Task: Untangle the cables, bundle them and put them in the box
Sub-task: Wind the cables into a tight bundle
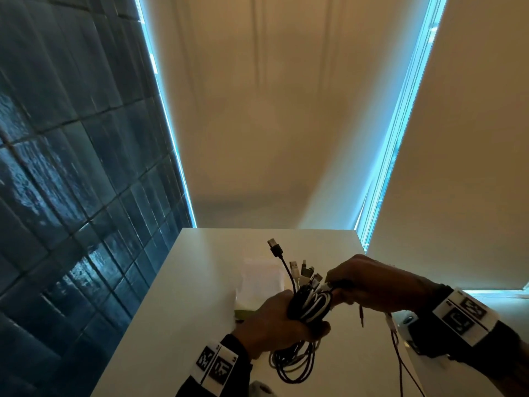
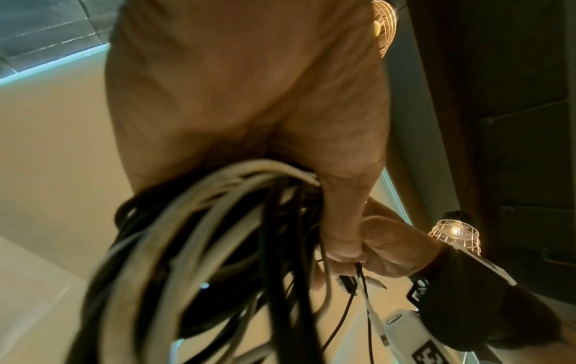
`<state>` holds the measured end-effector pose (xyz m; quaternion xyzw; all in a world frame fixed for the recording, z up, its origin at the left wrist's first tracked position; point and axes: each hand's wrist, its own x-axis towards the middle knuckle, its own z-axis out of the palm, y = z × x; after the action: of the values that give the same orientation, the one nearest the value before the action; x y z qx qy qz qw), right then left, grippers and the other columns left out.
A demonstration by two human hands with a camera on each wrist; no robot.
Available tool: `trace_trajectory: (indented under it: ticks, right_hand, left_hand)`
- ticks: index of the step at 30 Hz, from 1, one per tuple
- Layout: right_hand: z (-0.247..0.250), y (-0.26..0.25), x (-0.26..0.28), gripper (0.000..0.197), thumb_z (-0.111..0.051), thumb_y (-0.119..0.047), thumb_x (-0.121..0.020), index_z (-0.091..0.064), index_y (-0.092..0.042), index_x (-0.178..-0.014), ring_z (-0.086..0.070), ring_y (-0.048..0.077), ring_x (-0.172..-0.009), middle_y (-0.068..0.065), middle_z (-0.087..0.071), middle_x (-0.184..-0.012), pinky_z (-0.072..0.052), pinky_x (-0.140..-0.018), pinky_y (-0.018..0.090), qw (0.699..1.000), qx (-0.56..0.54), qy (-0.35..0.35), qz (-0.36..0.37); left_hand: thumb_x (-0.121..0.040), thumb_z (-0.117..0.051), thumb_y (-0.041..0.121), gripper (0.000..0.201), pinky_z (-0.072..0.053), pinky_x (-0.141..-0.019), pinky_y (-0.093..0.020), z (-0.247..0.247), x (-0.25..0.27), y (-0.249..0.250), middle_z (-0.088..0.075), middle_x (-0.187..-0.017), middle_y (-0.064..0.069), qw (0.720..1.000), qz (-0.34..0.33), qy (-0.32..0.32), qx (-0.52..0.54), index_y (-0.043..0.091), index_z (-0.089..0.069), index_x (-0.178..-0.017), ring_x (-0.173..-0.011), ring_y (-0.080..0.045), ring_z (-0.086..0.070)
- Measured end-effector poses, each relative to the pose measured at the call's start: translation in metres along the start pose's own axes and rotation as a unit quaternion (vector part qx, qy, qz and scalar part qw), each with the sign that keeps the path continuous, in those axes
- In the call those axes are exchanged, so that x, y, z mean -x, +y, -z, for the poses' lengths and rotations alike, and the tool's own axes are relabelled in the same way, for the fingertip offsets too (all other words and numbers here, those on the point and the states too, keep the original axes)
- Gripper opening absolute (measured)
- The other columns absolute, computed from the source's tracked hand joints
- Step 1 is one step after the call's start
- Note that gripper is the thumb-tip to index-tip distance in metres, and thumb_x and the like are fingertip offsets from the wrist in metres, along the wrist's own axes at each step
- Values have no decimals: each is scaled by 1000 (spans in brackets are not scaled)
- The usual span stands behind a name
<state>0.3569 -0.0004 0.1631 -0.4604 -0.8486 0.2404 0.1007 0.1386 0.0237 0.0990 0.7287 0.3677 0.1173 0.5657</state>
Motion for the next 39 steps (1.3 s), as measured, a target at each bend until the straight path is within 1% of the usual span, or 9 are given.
trace_trajectory:
  ticks: [4,8,12,18,20,23,28,35,39]
  right_hand:
    - [0,-1,3,26,-58,-27,-93,-54,-46,-76,-60,2,-63,-18,-58,-66,-50,-61,15,1000,3,9,4]
    - [-3,-1,6,10,-57,-28,-95,-66,-31,-93,-59,2,-59,-18,-57,-63,-47,-58,12,1000,0,-19,-17]
    - [-4,-4,7,16,-56,-28,-94,-61,-42,-90,-57,0,-58,-34,-59,-65,-46,-58,11,998,5,-61,-26]
    - [-4,-3,2,15,-57,-33,-94,-68,-23,-97,-63,-2,-69,-18,-66,-78,-51,-66,16,999,25,-16,-21]
    - [-2,-5,0,17,-60,-37,-92,-70,-23,-94,-66,-1,-72,-13,-71,-83,-55,-69,21,1000,12,0,-23]
    - [-1,-6,1,21,-65,-37,-88,-71,-17,-87,-58,4,-50,-6,-66,-69,-51,-53,21,997,-58,0,-54]
    - [-8,-3,17,37,-75,-51,-73,-70,-15,-82,-48,17,-46,6,-58,-58,-40,-43,22,980,-143,-45,-134]
    - [-45,10,45,22,-66,-35,-90,-57,-20,-77,-53,18,-55,7,-65,-68,-39,-54,24,918,-356,-84,-151]
    - [-55,15,53,25,-67,-26,-90,-57,-4,-85,-45,18,-45,7,-45,-60,-39,-48,27,851,-498,-16,-164]
  left_hand:
    - [-85,-72,30,18,-52,-80,-25,-4,-1,0,-64,-78,9,1000,-16,-1,-23,17,-65,-95,-79,-8,-62]
    - [-78,-73,33,31,-52,-92,-49,-7,2,-5,-71,-95,-17,999,-32,-20,-1,8,-70,-97,-94,-34,-67]
    - [-80,-74,22,26,-51,-94,-48,-9,5,-9,-73,-97,-15,997,-70,-38,5,4,-72,-98,-94,-29,-69]
    - [-82,-68,12,38,-52,-95,-32,-17,7,-4,-71,-115,3,979,-93,-56,170,35,-68,-113,-105,-12,-66]
    - [-86,-66,13,36,-50,-93,-31,-22,10,-3,-72,-111,-1,960,-76,-86,256,30,-66,-117,-100,-14,-68]
    - [-89,-63,11,25,-53,-78,-35,-26,11,-10,-70,-92,-10,927,-42,-130,349,4,-55,-111,-78,-21,-67]
    - [-78,-68,13,8,-47,-54,-25,-27,17,-20,-52,-60,1,911,39,-129,391,16,-61,-75,-51,-12,-53]
    - [-73,-75,23,21,-29,-42,-21,-15,28,-28,-31,-53,4,895,94,-58,432,18,-60,-59,-41,-8,-31]
    - [-51,-93,44,49,-30,-41,-21,-20,27,-37,-29,-54,2,891,95,-32,443,16,-55,-61,-39,-9,-31]
